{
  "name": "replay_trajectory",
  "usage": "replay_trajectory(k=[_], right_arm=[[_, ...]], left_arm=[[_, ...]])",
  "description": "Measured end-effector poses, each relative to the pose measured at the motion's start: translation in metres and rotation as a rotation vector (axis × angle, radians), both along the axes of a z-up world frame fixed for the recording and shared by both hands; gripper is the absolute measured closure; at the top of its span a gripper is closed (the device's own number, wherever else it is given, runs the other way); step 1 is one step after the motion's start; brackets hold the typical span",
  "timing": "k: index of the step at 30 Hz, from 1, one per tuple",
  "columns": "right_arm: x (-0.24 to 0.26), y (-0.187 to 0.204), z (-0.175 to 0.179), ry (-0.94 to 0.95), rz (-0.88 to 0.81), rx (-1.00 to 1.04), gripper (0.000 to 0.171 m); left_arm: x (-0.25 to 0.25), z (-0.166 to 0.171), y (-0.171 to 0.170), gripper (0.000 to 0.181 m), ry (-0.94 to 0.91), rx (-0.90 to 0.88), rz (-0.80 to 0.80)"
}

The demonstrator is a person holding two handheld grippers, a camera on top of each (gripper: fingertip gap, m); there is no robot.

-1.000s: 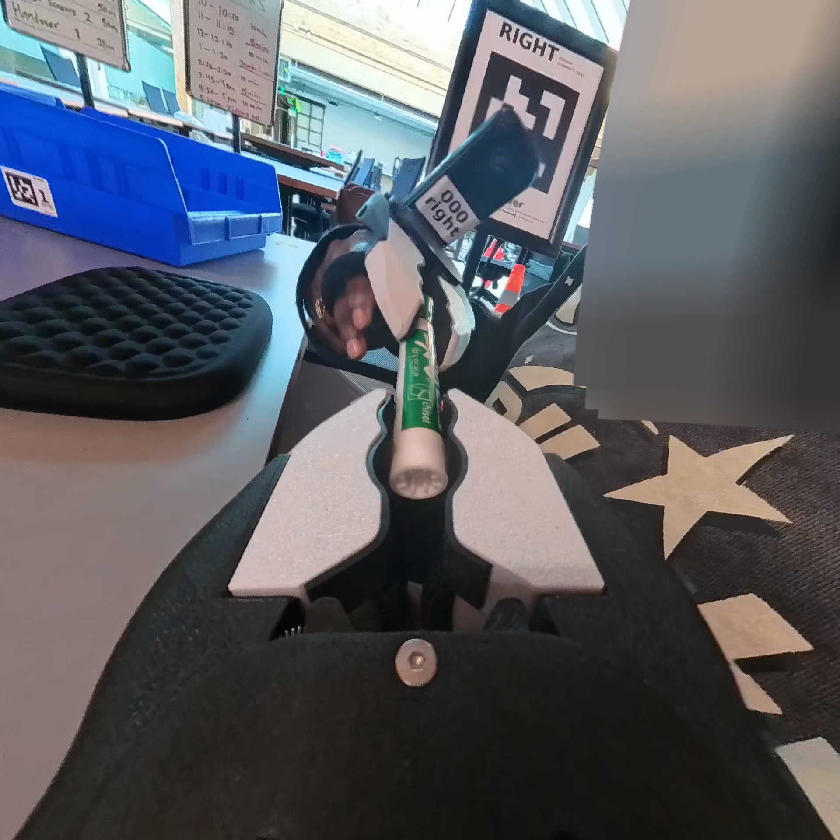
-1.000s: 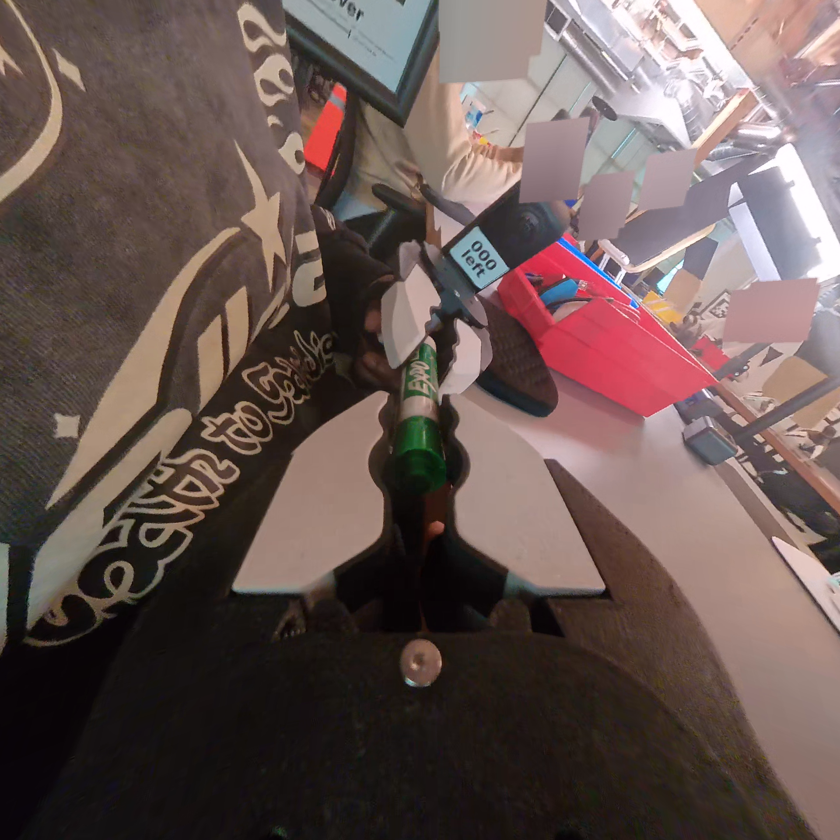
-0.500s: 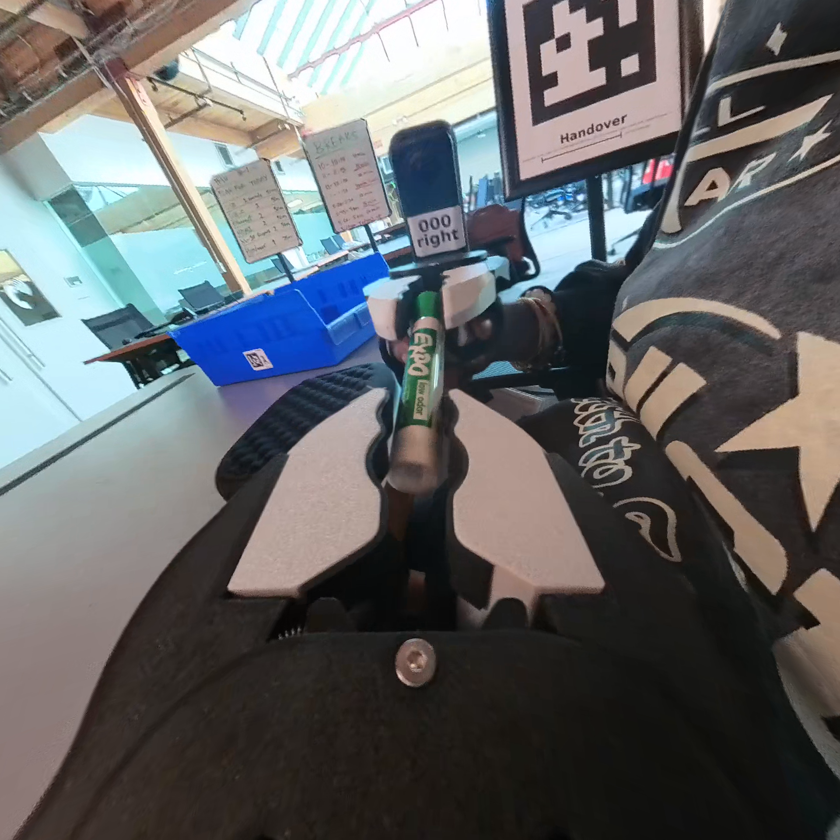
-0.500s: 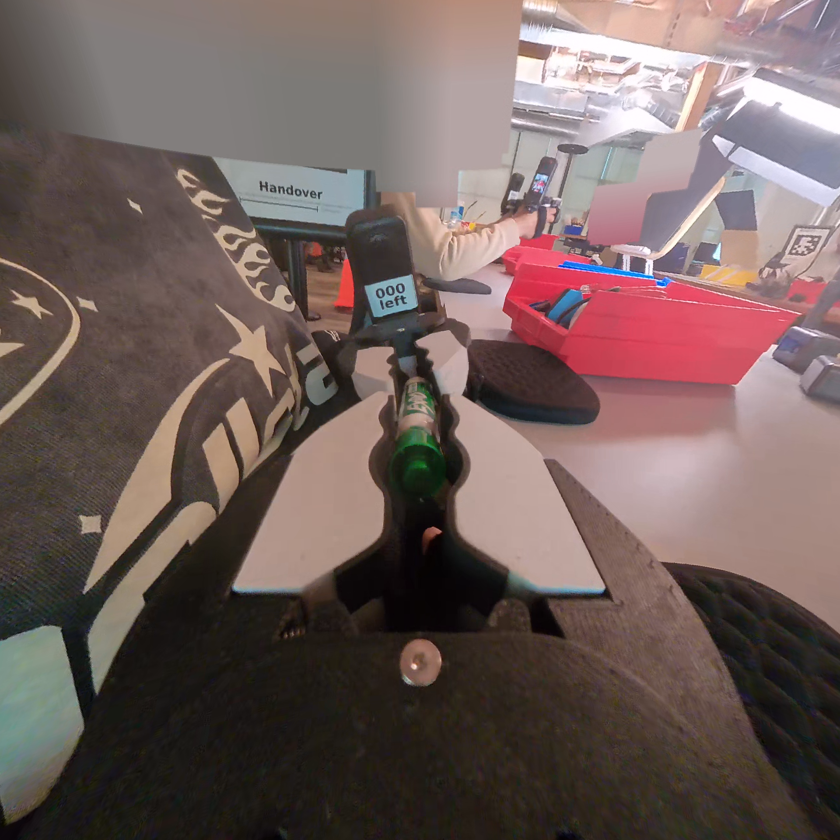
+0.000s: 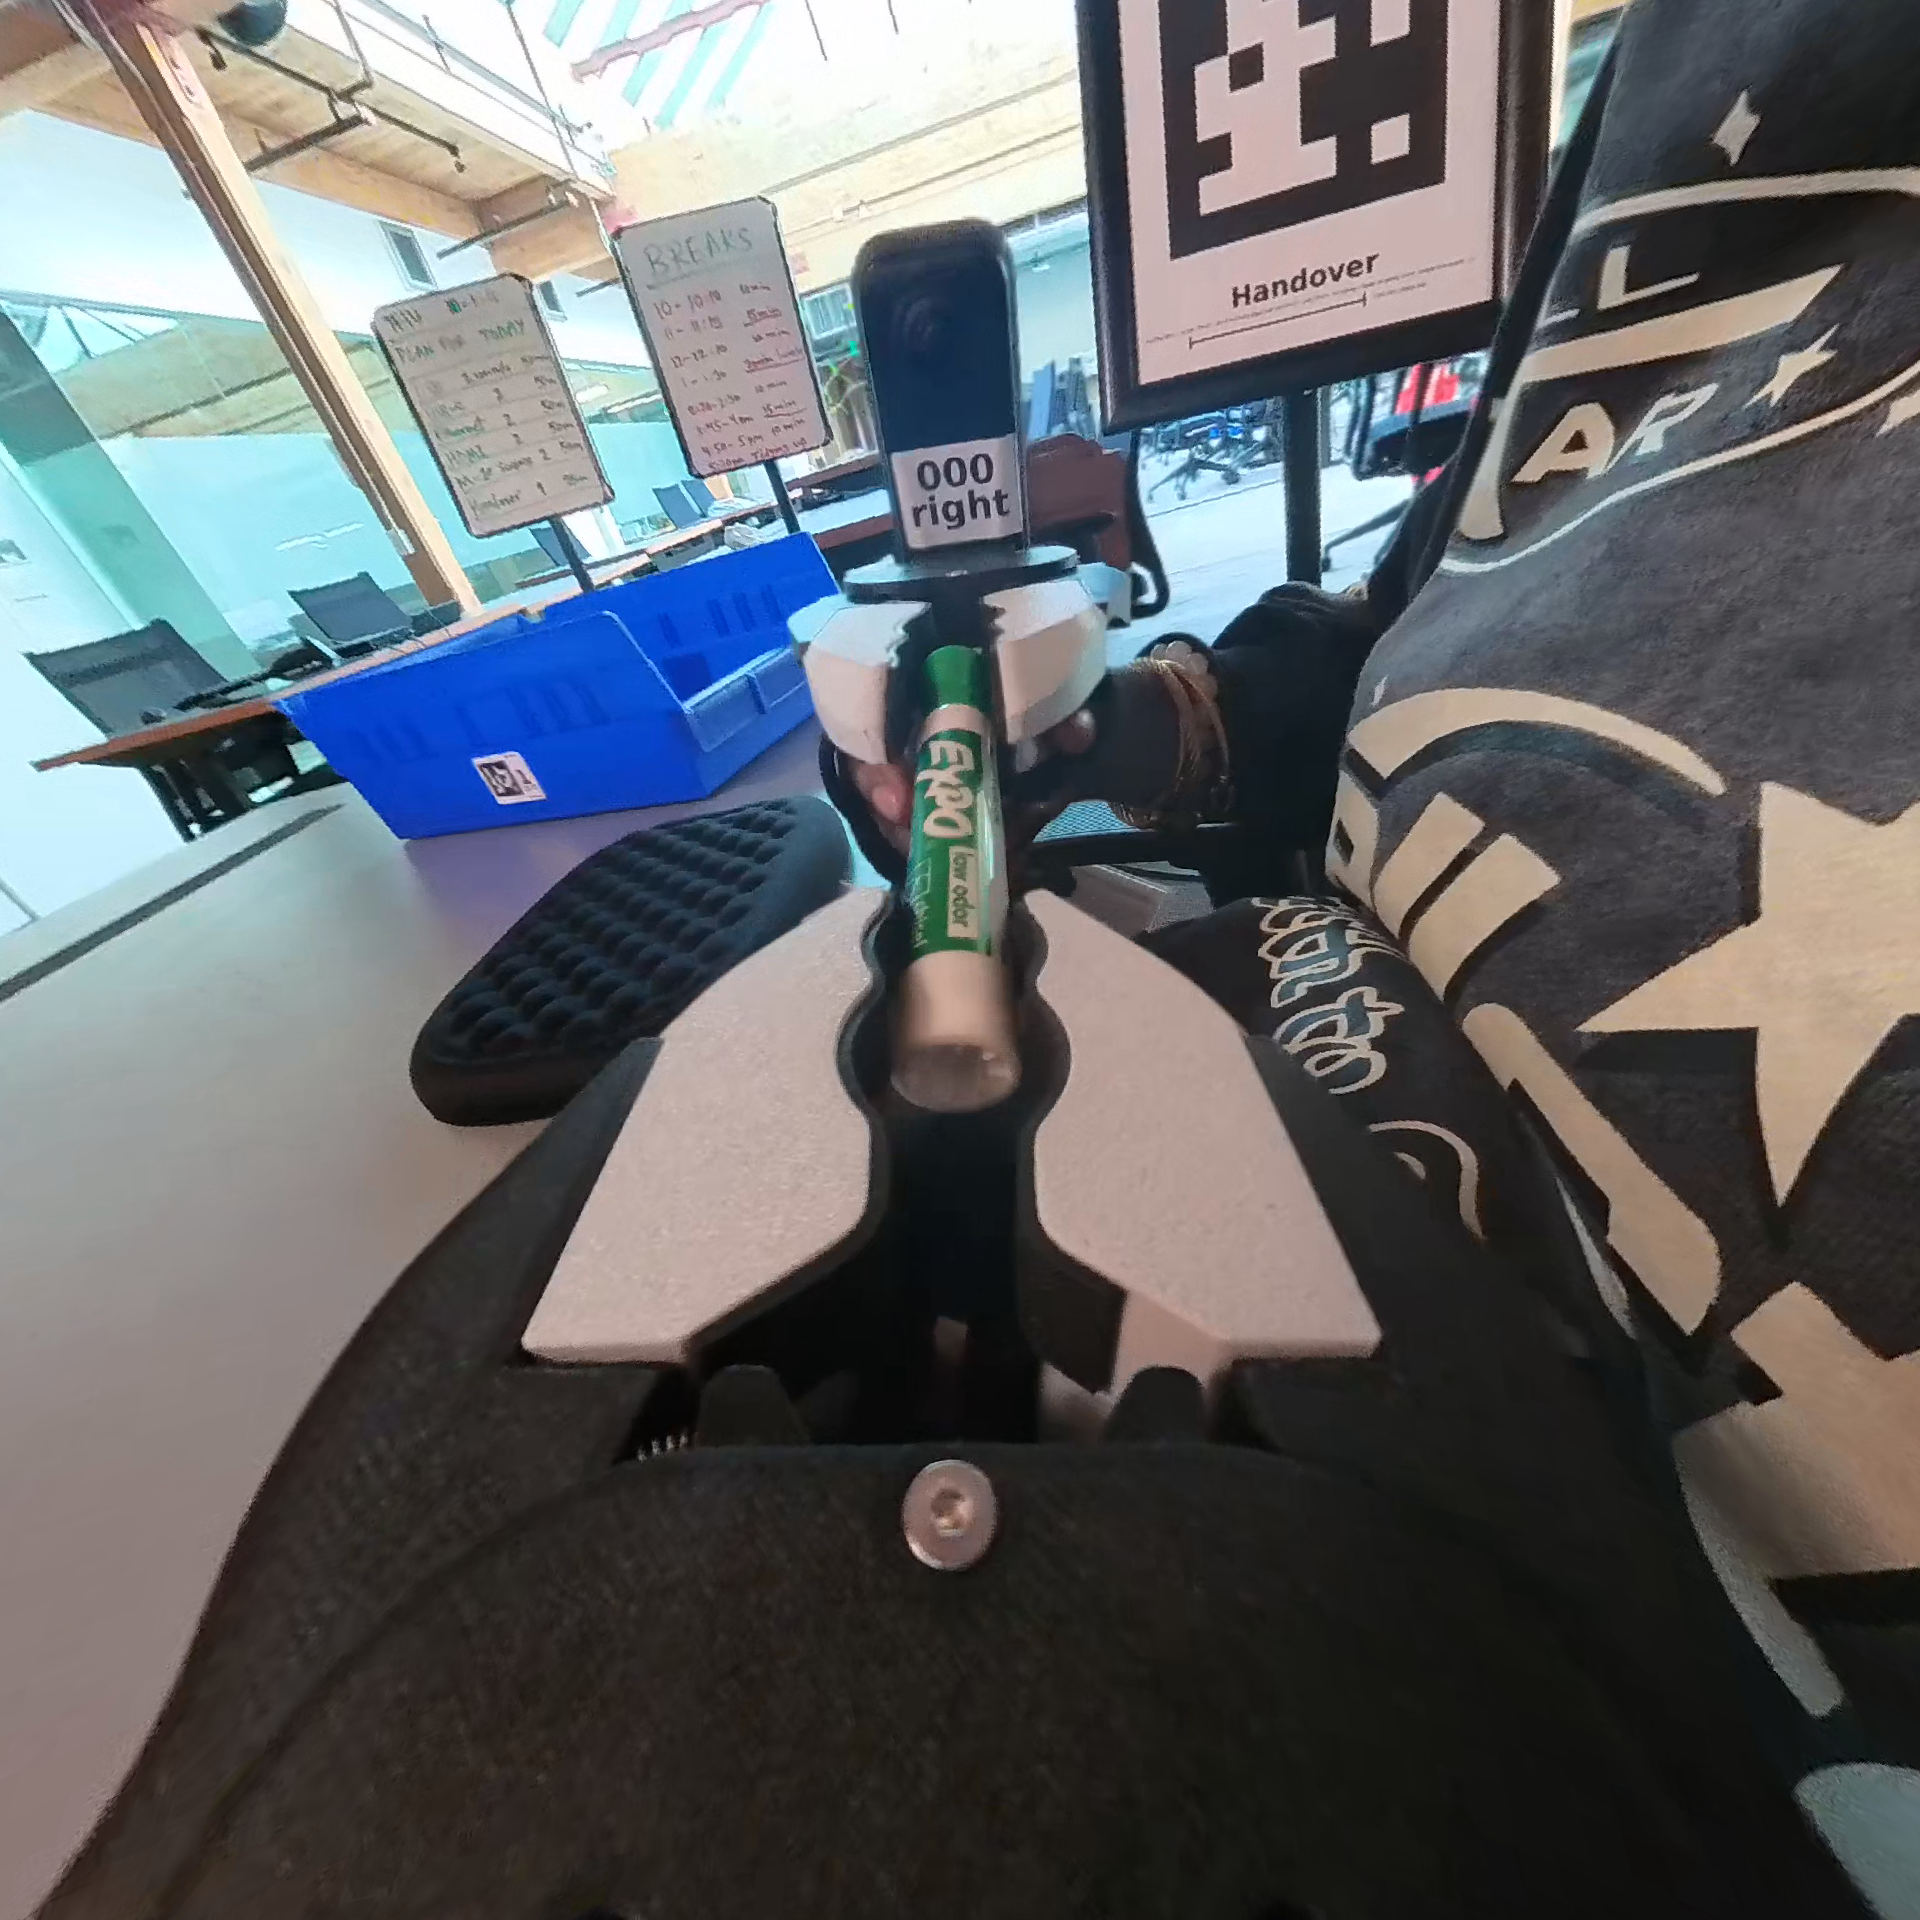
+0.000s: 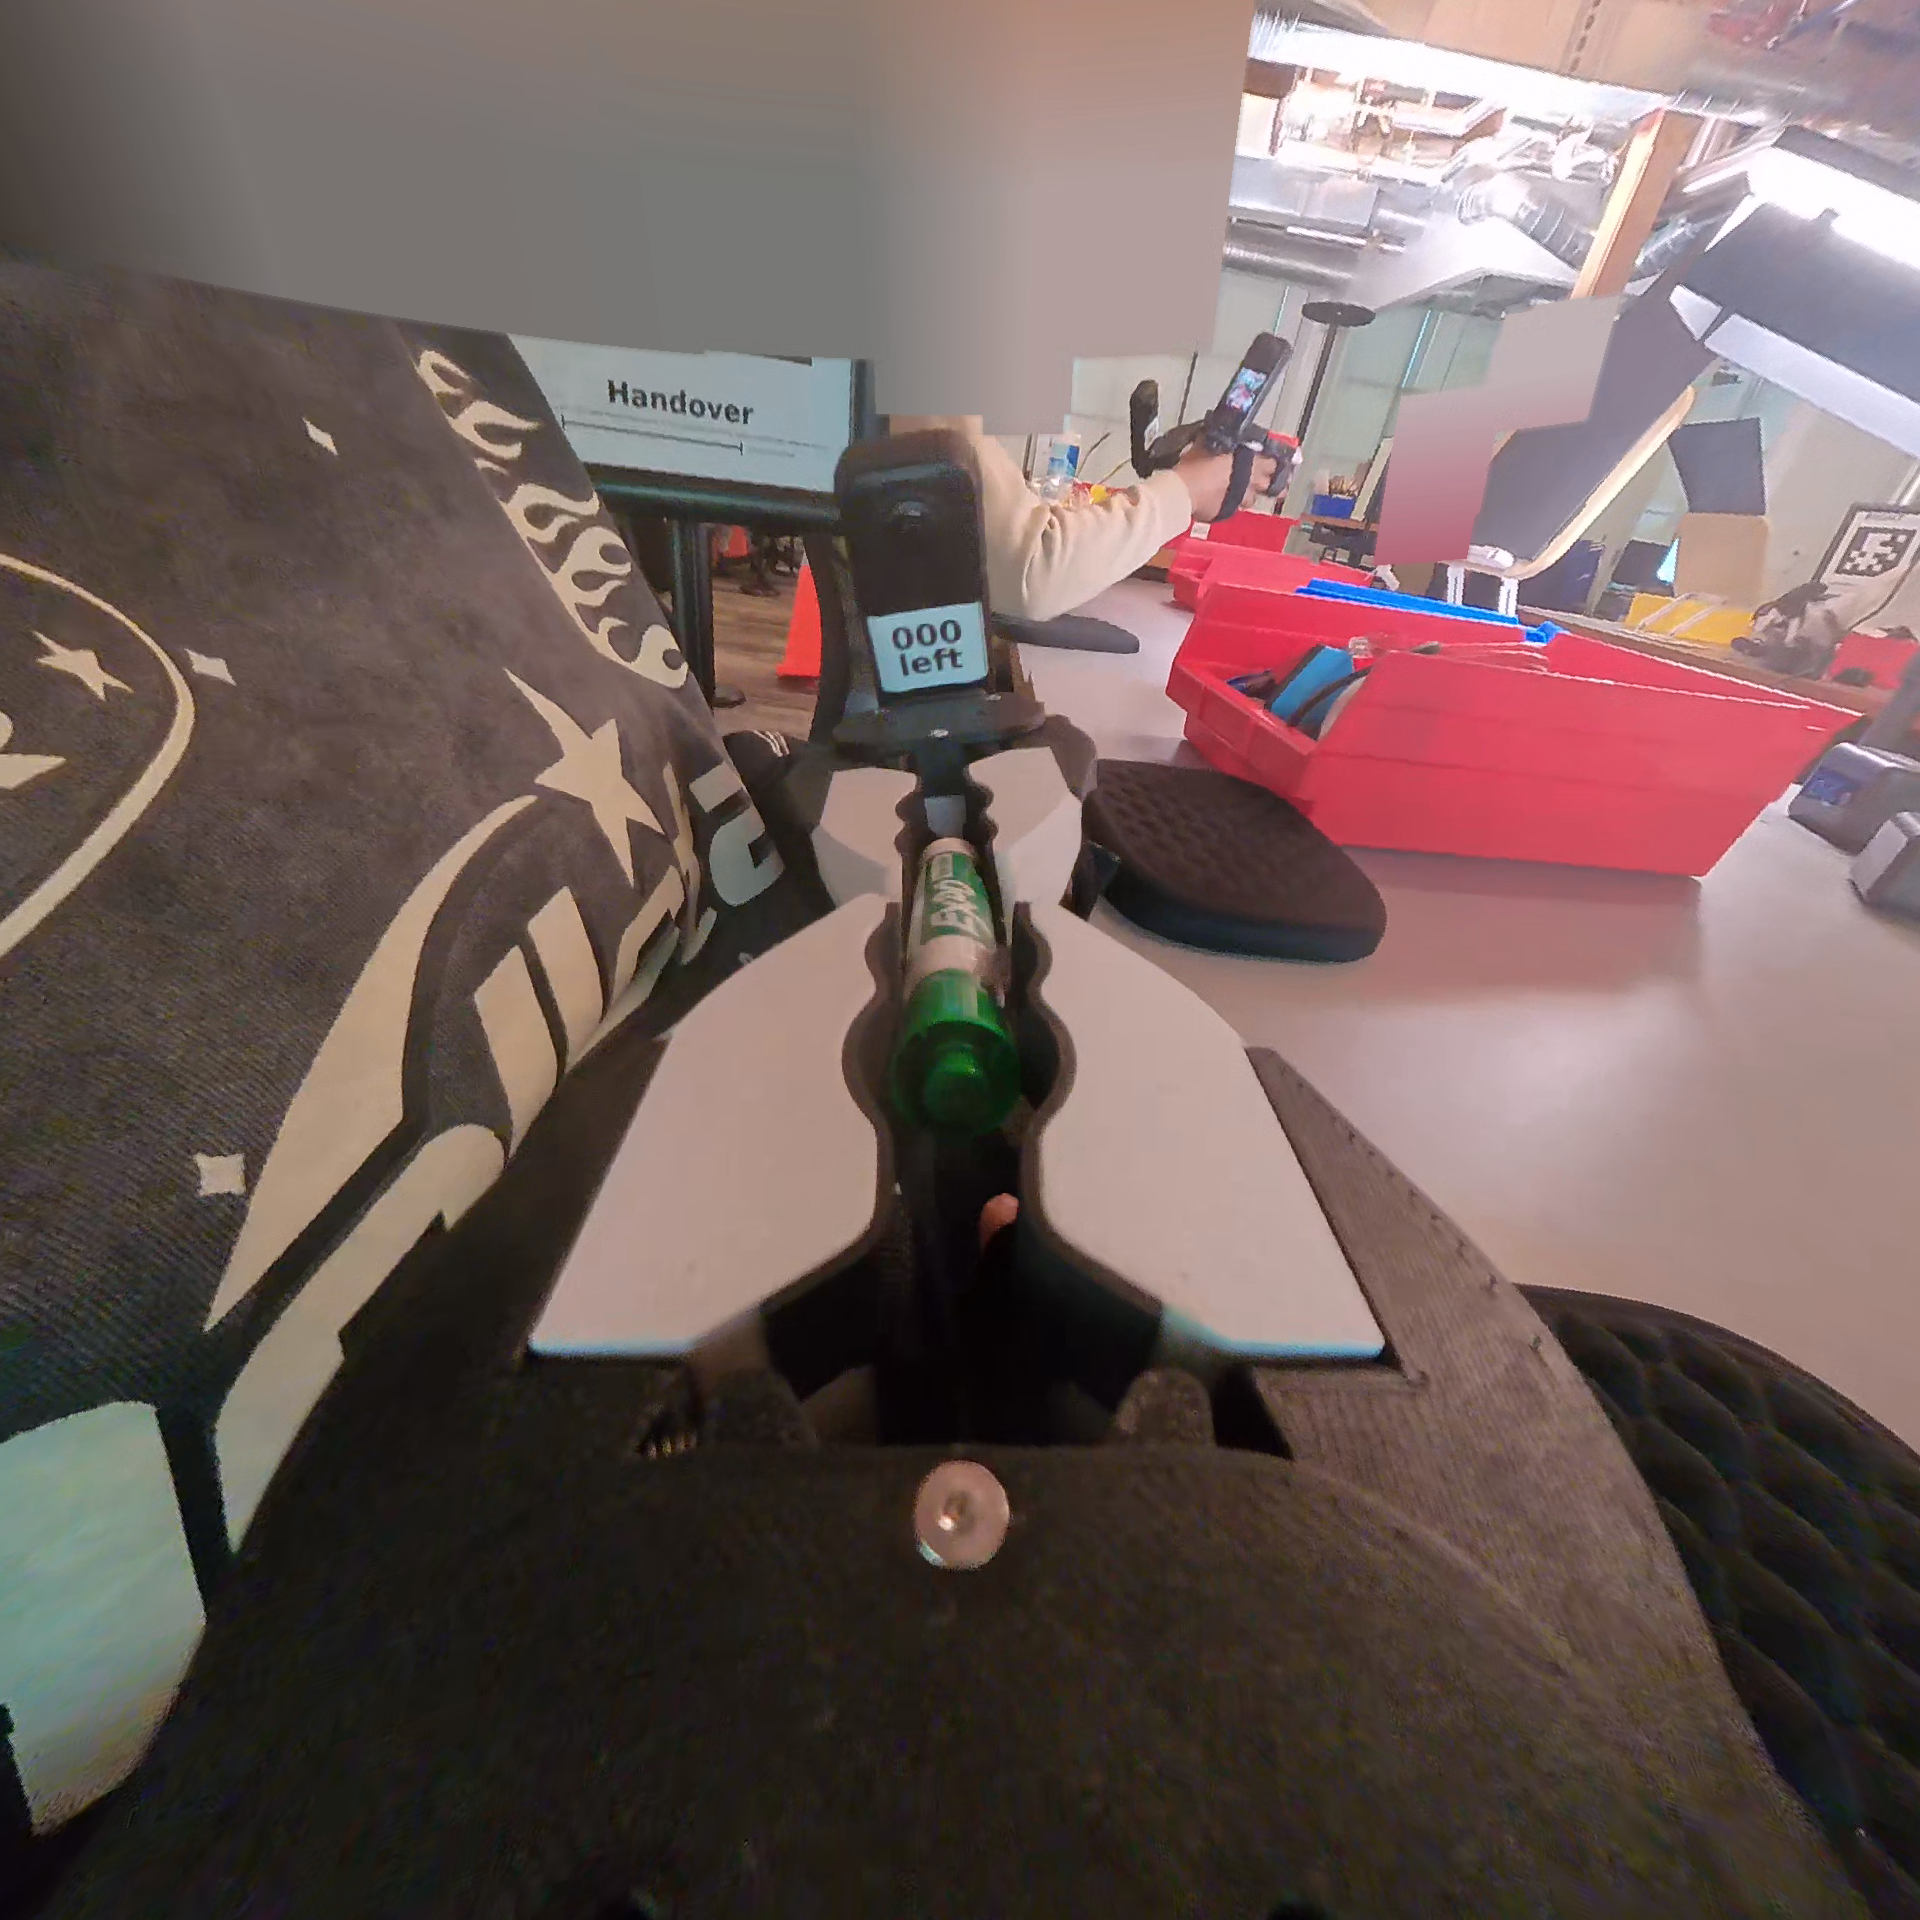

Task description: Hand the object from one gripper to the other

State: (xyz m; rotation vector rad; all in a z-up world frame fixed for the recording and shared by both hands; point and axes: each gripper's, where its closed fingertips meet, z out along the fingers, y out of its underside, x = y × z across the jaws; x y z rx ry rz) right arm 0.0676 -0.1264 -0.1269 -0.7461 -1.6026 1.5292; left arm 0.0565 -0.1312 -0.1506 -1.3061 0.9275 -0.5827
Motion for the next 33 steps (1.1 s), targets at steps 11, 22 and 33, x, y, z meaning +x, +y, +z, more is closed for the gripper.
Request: replay_trajectory(k=[11, 22, 33], right_arm=[[0.005, 0.007, -0.031, -0.174, -0.125, 0.449, 0.140], [0.005, 0.002, -0.035, -0.199, -0.090, 0.433, 0.153], [0.004, 0.001, -0.031, -0.259, 0.009, 0.101, 0.152]], left_arm=[[0.002, -0.016, -0.002, 0.161, 0.081, -0.088, -0.029], [0.003, -0.015, -0.002, 0.161, 0.071, -0.065, -0.032], [0.000, -0.006, 0.000, 0.156, 0.100, 0.090, 0.039]])
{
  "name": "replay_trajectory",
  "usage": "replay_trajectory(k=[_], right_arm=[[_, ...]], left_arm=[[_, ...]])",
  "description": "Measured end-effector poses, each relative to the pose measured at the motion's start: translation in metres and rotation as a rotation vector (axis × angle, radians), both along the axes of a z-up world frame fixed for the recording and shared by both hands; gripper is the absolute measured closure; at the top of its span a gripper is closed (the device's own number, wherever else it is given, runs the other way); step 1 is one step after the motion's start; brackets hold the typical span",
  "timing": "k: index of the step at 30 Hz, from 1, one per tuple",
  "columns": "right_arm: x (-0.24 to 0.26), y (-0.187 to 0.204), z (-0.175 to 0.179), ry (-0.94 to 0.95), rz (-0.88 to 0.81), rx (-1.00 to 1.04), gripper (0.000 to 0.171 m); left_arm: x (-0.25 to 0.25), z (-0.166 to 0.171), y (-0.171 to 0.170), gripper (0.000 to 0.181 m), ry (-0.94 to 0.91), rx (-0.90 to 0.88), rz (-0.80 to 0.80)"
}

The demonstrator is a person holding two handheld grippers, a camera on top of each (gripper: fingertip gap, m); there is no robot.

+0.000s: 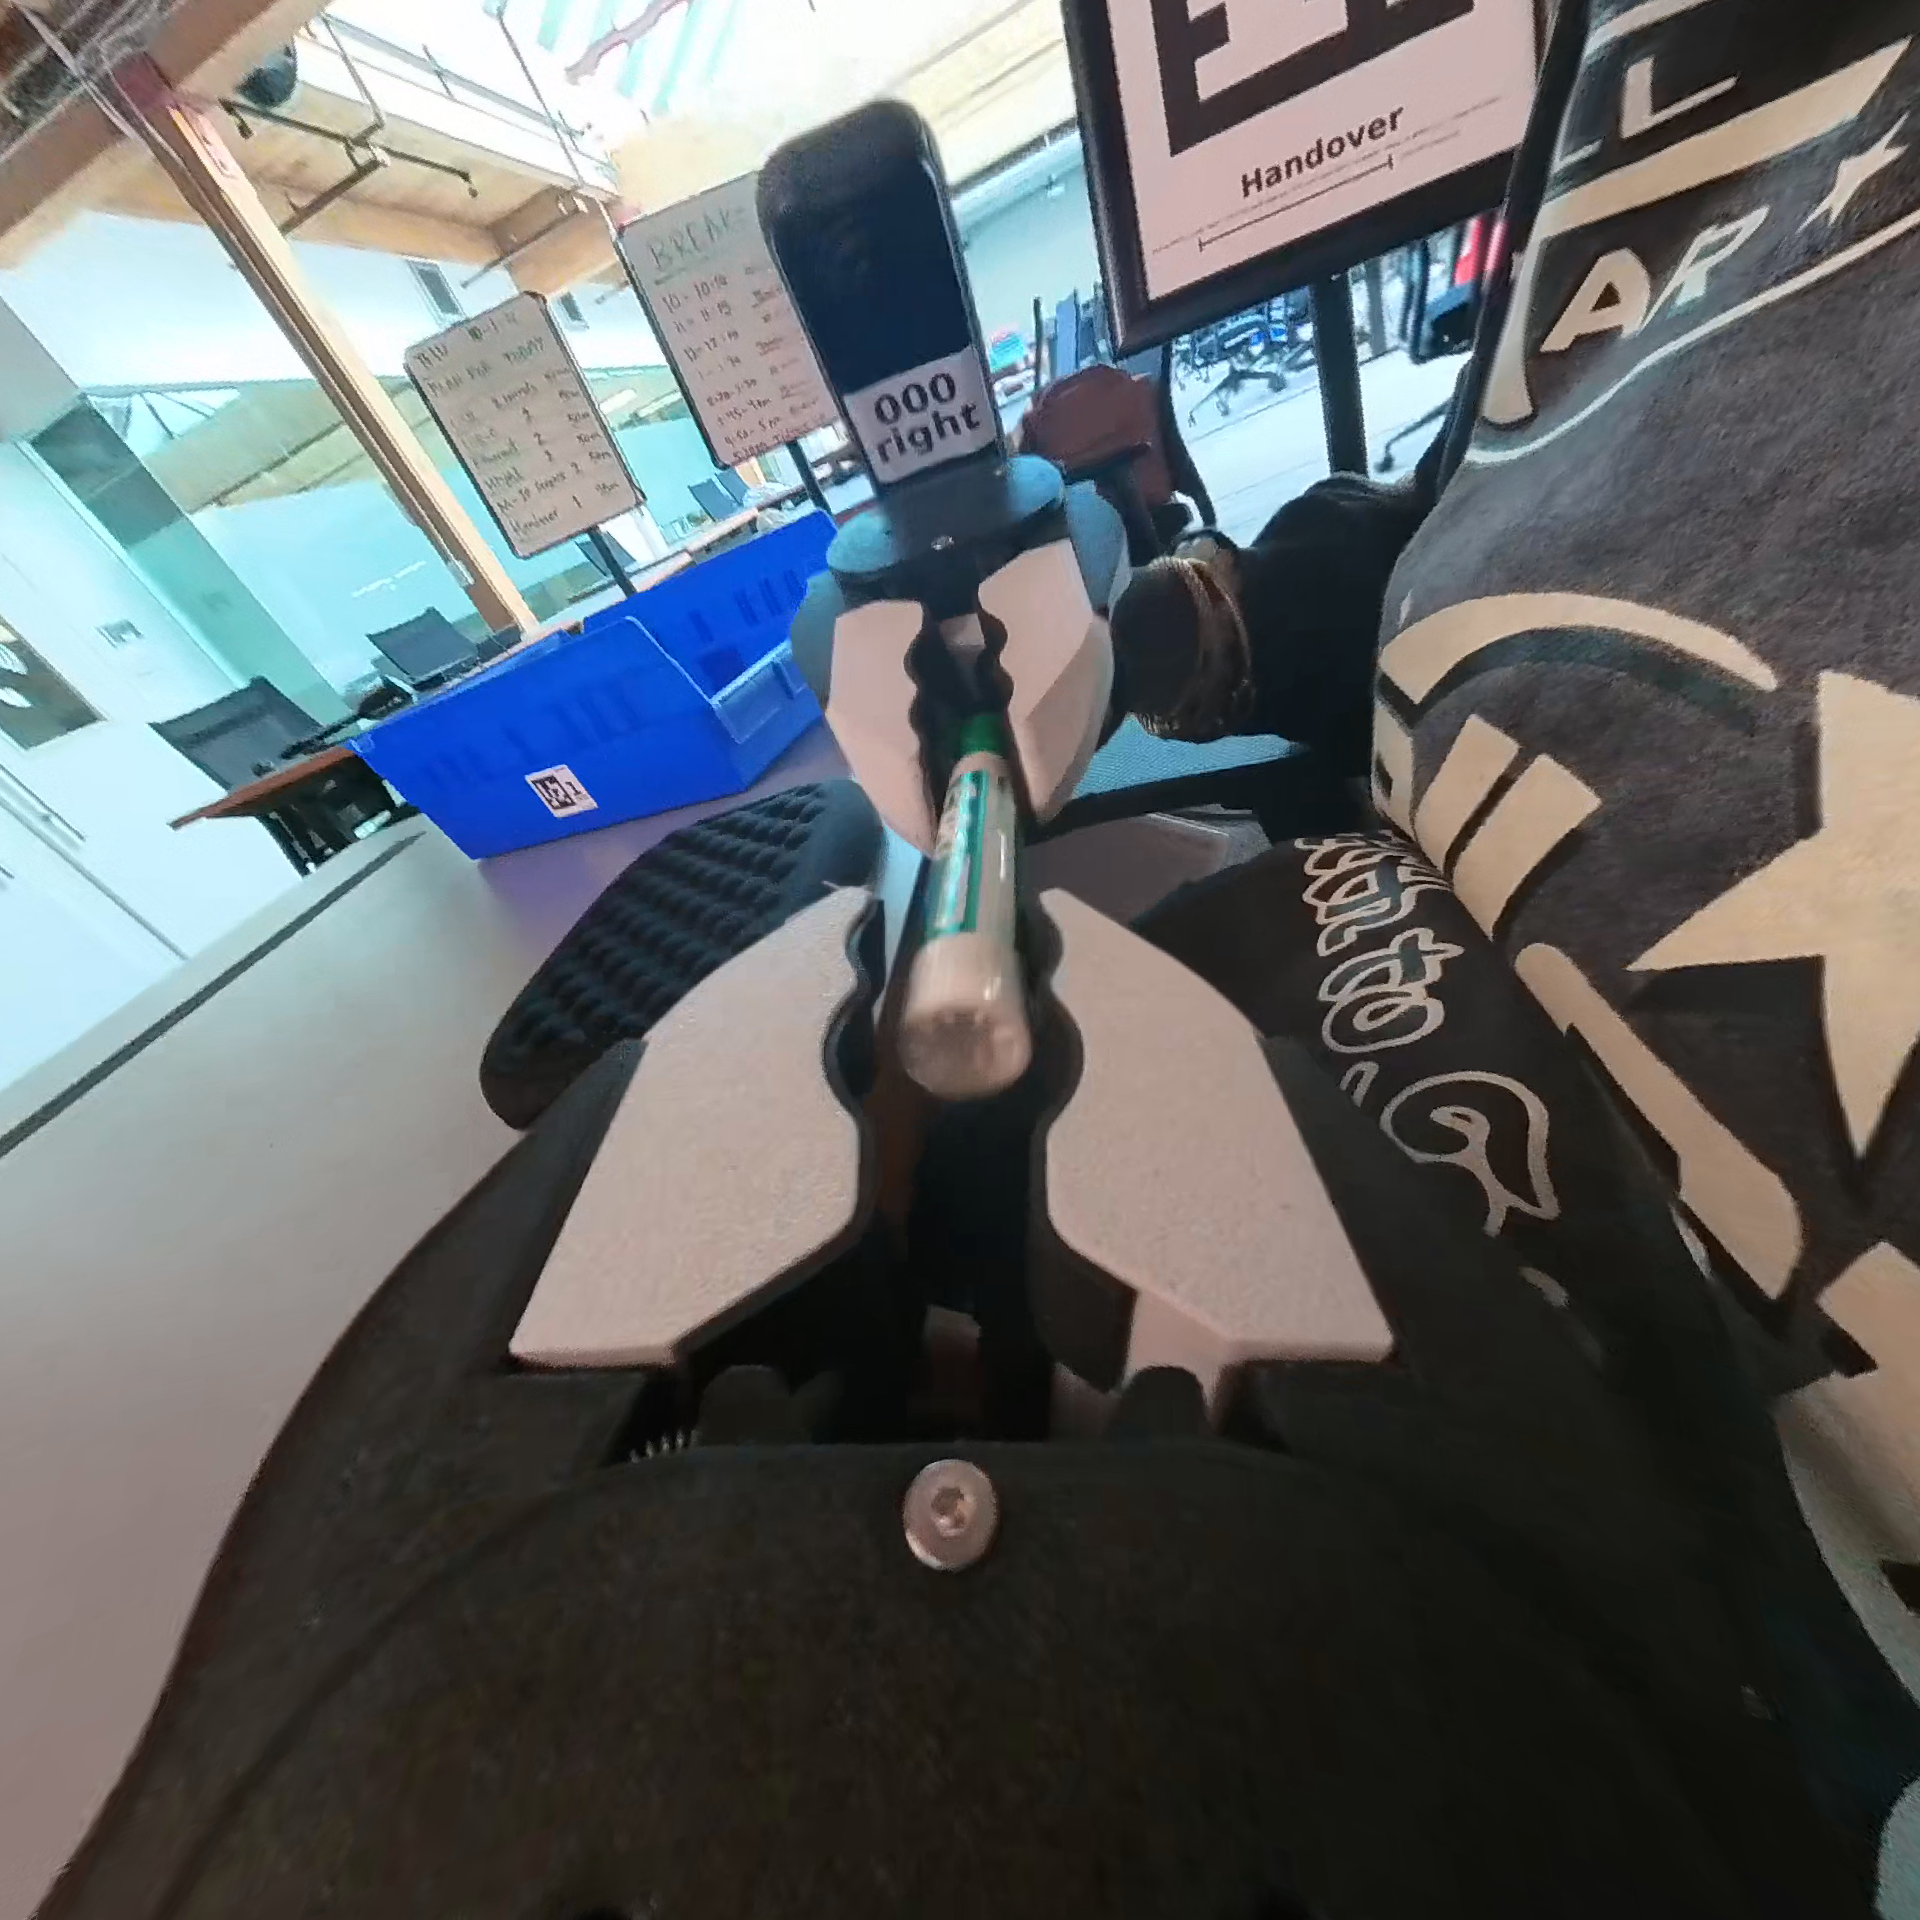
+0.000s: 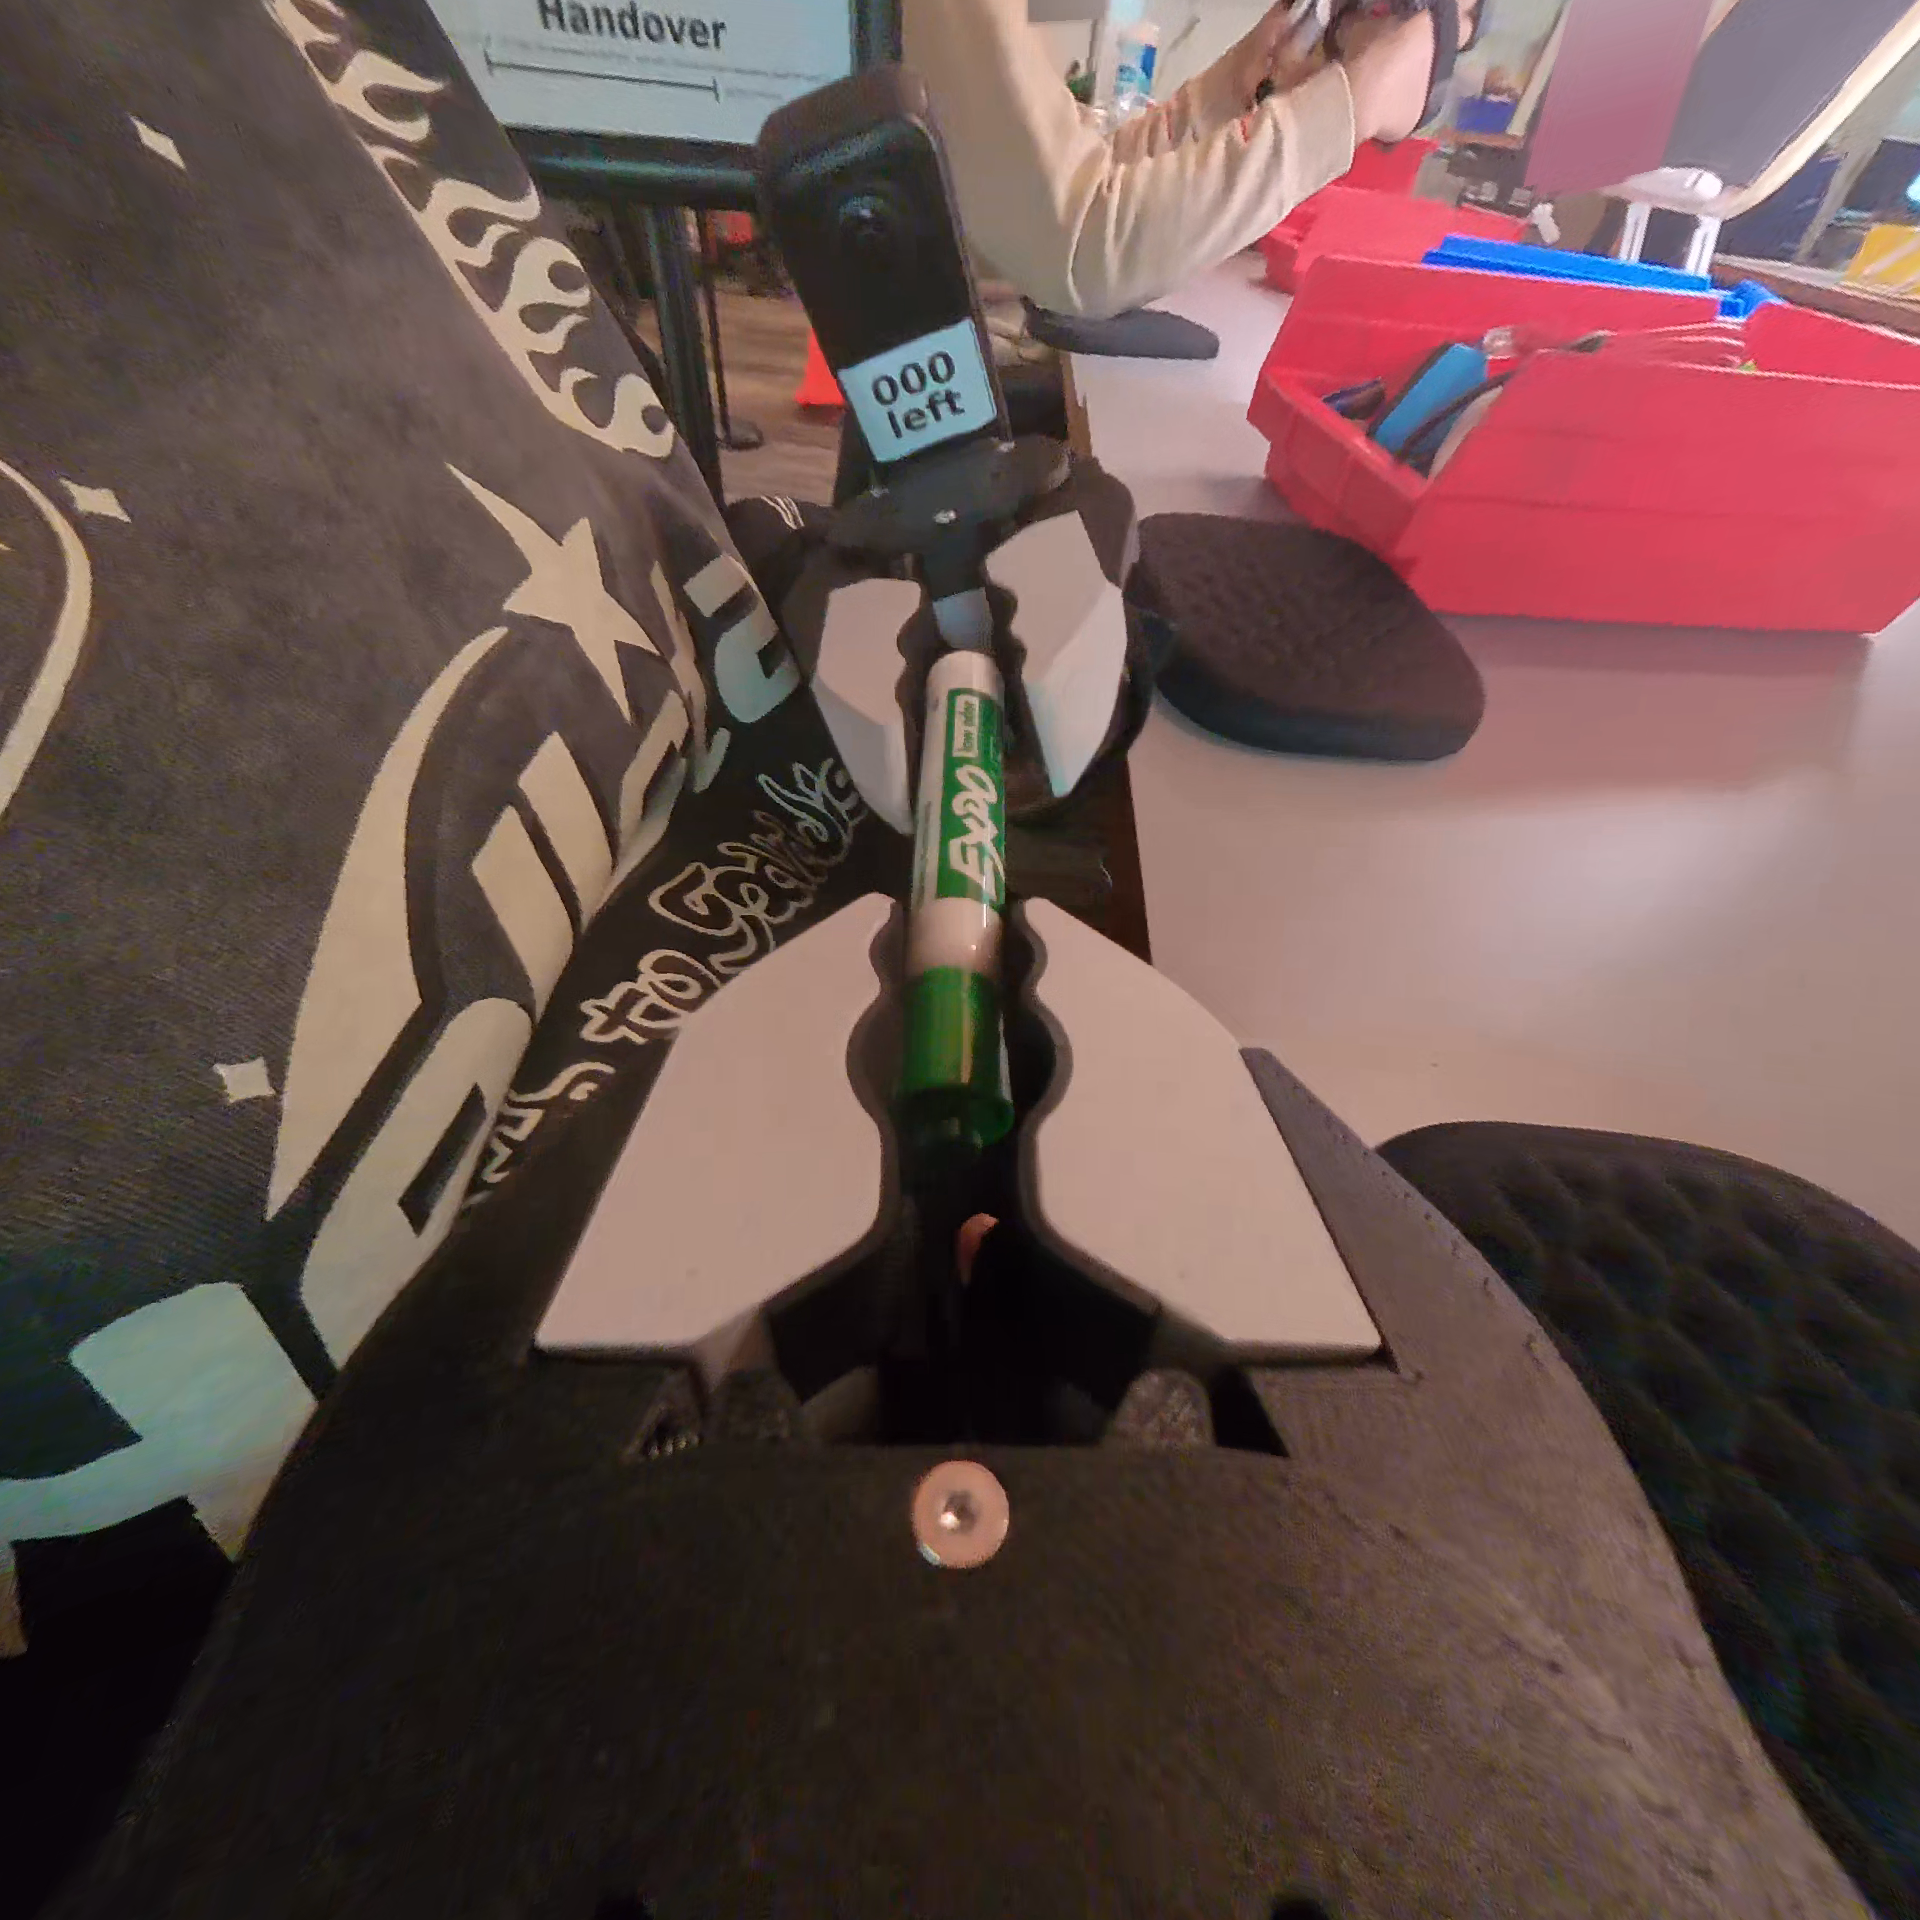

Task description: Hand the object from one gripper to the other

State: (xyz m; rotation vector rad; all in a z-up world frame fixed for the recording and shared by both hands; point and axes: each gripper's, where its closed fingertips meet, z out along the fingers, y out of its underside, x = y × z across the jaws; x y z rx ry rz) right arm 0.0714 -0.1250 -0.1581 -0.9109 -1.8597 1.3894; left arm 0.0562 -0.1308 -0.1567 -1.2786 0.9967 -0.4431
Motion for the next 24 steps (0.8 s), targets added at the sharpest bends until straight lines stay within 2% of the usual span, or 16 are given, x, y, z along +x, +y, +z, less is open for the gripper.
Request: replay_trajectory(k=[9, 12, 15, 18, 20, 22, 24], right_arm=[[0.0000, -0.0017, 0.0008, 0.010, 0.002, 0.024, 0.152], [-0.0028, 0.0026, 0.0074, 0.145, -0.054, 0.172, 0.139], [-0.0028, 0.0019, 0.0076, 0.218, -0.087, 0.375, 0.133], [-0.0053, 0.0028, 0.0044, 0.240, -0.119, 0.512, 0.137], [-0.0061, 0.0033, -0.0006, 0.232, -0.122, 0.580, 0.150], [-0.0077, 0.0057, -0.0009, 0.225, -0.144, 0.582, 0.152], [-0.0068, 0.0052, -0.0010, 0.183, -0.127, 0.498, 0.153]], left_arm=[[0.0018, 0.0006, -0.0043, 0.161, -0.054, -0.097, -0.058], [0.0013, 0.0026, -0.0046, 0.161, -0.163, -0.243, -0.110], [0.0010, 0.0041, -0.0036, 0.161, -0.231, -0.316, -0.134], [0.0004, 0.0044, -0.0027, 0.161, -0.262, -0.353, -0.141], [0.0008, 0.0051, -0.0036, 0.161, -0.276, -0.367, -0.153], [-0.0002, 0.0041, -0.0024, 0.161, -0.276, -0.370, -0.146], [0.0004, 0.0030, -0.0024, 0.160, -0.244, -0.329, -0.137]])
